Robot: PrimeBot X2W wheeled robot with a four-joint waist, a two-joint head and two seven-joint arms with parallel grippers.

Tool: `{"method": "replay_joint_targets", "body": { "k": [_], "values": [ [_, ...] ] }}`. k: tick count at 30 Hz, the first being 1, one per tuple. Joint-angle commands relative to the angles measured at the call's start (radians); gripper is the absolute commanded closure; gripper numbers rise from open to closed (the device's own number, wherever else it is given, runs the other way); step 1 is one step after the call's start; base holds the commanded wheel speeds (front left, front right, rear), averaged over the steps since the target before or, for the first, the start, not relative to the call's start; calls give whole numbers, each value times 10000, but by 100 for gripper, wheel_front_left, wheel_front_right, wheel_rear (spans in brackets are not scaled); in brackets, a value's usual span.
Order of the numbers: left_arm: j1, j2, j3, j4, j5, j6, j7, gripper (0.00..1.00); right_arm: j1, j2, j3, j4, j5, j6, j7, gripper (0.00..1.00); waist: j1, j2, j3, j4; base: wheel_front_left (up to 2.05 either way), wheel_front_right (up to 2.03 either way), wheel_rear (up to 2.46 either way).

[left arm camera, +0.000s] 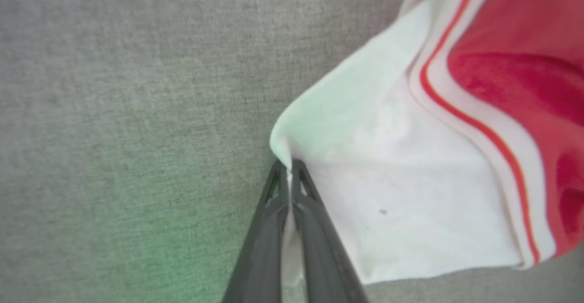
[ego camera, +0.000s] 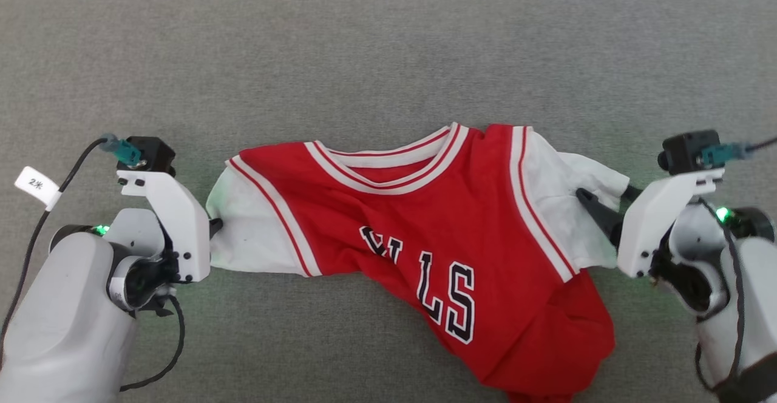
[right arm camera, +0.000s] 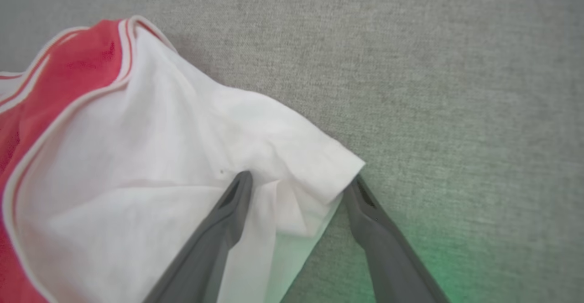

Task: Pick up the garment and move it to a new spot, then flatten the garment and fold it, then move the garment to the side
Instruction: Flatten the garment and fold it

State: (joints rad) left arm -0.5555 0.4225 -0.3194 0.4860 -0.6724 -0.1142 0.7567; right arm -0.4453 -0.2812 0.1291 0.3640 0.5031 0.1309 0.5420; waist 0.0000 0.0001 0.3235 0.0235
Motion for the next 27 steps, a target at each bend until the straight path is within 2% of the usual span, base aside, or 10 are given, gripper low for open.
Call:
{"method": "replay_joint_targets", "body": {
  "k": [1,7,9,13,21,27],
  "values": [
    [306,-377,-400,277,-83,-93,106,100,-50,29,261,572,78,-5,484,0,0,-1,89,128,0,0,0],
    [45,-504,-627,383,-235,-151,-93,100,-187,288,1188,2000,808,9,2565,0,0,-1,166,288,0,0,0],
    [-17,-517,-699,447,-288,-145,-155,100,-208,319,1395,2128,1132,35,3101,100,0,-1,172,317,0,0,0],
    [-187,-463,-759,533,-353,-155,-200,100,-533,63,1405,1880,1301,29,3270,100,0,-1,146,333,0,0,0],
    [-1004,5,-542,358,-535,-164,-158,100,-1246,-455,516,338,2480,20,3148,100,0,-1,-211,233,0,0,0],
    [-1834,328,-458,-94,-492,-155,84,100,-1611,-748,-61,-744,2591,20,2976,100,0,-1,-648,122,0,0,0]
  ]
}}
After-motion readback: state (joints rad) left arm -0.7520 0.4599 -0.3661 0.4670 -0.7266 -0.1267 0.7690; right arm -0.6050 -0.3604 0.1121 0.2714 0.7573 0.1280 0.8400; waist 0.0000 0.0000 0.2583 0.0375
